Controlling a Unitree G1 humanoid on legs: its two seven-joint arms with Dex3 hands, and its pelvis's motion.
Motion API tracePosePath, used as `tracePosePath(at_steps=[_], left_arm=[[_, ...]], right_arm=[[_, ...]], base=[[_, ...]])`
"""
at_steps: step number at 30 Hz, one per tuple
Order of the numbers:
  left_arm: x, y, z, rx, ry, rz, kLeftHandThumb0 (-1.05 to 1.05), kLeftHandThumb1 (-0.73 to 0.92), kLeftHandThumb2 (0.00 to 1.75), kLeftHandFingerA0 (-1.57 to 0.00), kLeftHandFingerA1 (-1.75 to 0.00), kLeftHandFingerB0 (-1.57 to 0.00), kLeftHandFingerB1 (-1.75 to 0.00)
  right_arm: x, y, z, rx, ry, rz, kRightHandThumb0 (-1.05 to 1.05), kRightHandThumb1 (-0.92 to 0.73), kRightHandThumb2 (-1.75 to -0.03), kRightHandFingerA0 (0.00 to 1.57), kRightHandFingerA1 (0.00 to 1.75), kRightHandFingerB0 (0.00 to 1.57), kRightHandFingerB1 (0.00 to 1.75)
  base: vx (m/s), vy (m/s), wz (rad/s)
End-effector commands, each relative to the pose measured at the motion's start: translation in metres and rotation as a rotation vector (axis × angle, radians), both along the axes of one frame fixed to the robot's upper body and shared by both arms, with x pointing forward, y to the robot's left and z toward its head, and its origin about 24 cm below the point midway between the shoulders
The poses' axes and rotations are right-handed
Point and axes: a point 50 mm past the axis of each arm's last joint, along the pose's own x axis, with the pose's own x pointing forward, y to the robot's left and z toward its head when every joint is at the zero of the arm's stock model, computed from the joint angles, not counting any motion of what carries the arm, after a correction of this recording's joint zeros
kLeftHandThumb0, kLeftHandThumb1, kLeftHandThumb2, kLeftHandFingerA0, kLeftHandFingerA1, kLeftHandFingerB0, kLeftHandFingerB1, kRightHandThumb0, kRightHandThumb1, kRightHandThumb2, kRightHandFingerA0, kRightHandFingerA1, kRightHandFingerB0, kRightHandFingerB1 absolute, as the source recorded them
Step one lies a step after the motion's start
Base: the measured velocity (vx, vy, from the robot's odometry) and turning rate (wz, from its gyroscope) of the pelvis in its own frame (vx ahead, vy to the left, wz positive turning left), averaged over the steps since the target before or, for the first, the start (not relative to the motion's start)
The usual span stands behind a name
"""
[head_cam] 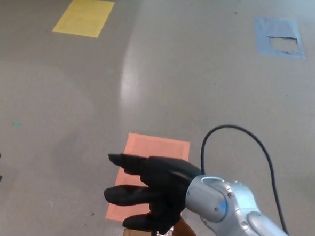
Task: An air pump is kept on top of a storage box on the floor and the robot uses its right hand to press down on the handle of the pump to compress it
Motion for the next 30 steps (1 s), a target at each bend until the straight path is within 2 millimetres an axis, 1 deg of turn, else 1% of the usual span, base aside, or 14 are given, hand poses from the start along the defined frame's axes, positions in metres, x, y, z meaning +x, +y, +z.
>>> tracePosePath(at_steps=[1,3,5,6,7,10,11,12,13,14,19,27,28,30], left_arm=[[0.0,0.006,0.006,0.029,-0.001,-0.008,-0.33,0.61,1.14,0.0,-0.47,0.0,-0.47],[0.0,0.004,0.004,0.024,-0.003,-0.01,-0.33,0.61,1.14,0.0,-0.47,0.0,-0.47],[-0.001,0.002,0.002,0.022,0.001,-0.016,-0.33,0.61,1.14,0.0,-0.47,0.0,-0.47],[-0.002,0.001,0.0,0.013,0.004,-0.019,-0.33,0.61,1.14,0.0,-0.48,0.0,-0.47],[-0.002,0.0,-0.001,0.015,0.006,-0.023,-0.33,0.61,1.14,0.0,-0.47,0.0,-0.47],[-0.004,-0.001,-0.002,0.014,0.007,-0.032,-0.33,0.62,1.15,0.0,-0.48,0.0,-0.47],[-0.004,-0.001,-0.002,0.014,0.007,-0.036,-0.65,0.92,0.74,-0.15,-0.3,-0.11,-0.28],[-0.004,-0.001,-0.002,0.014,0.005,-0.04,-0.66,0.92,0.74,-0.15,-0.31,-0.11,-0.28],[-0.004,-0.002,-0.002,0.015,0.003,-0.044,-0.66,0.92,0.74,-0.15,-0.31,-0.11,-0.28],[-0.004,-0.003,-0.003,0.014,0.004,-0.053,-0.69,0.78,1.08,-0.07,-0.43,-0.01,-0.37],[-0.007,-0.009,-0.005,0.008,-0.003,-0.085,-0.72,0.78,1.07,-0.12,-0.45,-0.01,-0.37],[-0.002,-0.022,0.005,0.032,-0.052,-0.174,-0.72,0.78,1.1,-0.06,-0.43,-0.03,-0.36],[-0.001,-0.023,0.007,0.036,-0.056,-0.184,-0.69,0.92,0.75,-0.11,-0.29,-0.1,-0.26],[0.001,-0.025,0.01,0.035,-0.068,-0.2,-0.69,0.92,0.74,-0.12,-0.29,-0.1,-0.26]], right_arm=[[0.009,-0.011,-0.054,-0.079,0.075,-0.118,-0.94,-0.59,-0.98,0.0,0.05,0.0,0.03],[0.012,-0.017,-0.078,-0.133,0.11,-0.19,-0.93,-0.62,-1.01,0.0,0.08,0.0,0.05],[0.01,-0.021,-0.087,-0.159,0.124,-0.213,-0.88,-0.77,-0.63,0.0,0.02,0.0,0.0],[0.009,-0.026,-0.098,-0.187,0.145,-0.243,-0.89,-0.77,-0.63,0.0,0.02,0.0,0.0],[0.007,-0.034,-0.112,-0.223,0.181,-0.284,-0.94,-0.65,-1.05,0.0,0.07,0.0,0.05],[0.003,-0.04,-0.124,-0.254,0.204,-0.312,-0.91,-0.82,-0.66,0.0,0.0,0.0,0.0],[0.002,-0.044,-0.128,-0.256,0.22,-0.333,-0.9,-0.85,-0.65,0.0,0.01,0.0,0.0],[0.0,-0.047,-0.132,-0.264,0.231,-0.348,-0.91,-0.73,-1.13,0.0,0.11,0.0,0.09],[-0.001,-0.049,-0.134,-0.273,0.235,-0.354,-0.91,-0.73,-1.13,0.0,0.11,0.0,0.09],[-0.001,-0.051,-0.136,-0.276,0.246,-0.368,-0.87,-0.91,-0.66,0.0,0.01,0.0,0.0],[-0.006,-0.054,-0.144,-0.317,0.246,-0.379,-0.91,-0.76,-1.15,0.0,0.11,0.0,0.09],[-0.005,-0.059,-0.148,-0.343,0.248,-0.432,-0.89,-0.75,-1.11,0.0,0.1,0.0,0.09],[-0.004,-0.061,-0.147,-0.341,0.246,-0.439,-0.86,-0.73,-1.09,0.0,0.13,0.0,0.12],[-0.001,-0.063,-0.146,-0.351,0.24,-0.451,-0.84,-0.71,-1.08,0.0,0.13,0.0,0.13]], base=[[0.0,0.0,0.0],[0.0,0.0,0.0],[0.0,0.0,0.0],[0.0,0.0,0.0],[0.0,0.0,0.0],[0.0,0.0,0.0],[0.0,0.0,0.0],[0.0,0.0,0.0],[0.0,0.0,0.0],[0.0,0.0,0.0],[0.0,0.0,0.0],[0.0,0.0,0.0],[0.0,0.0,0.0],[0.0,0.0,0.0]])
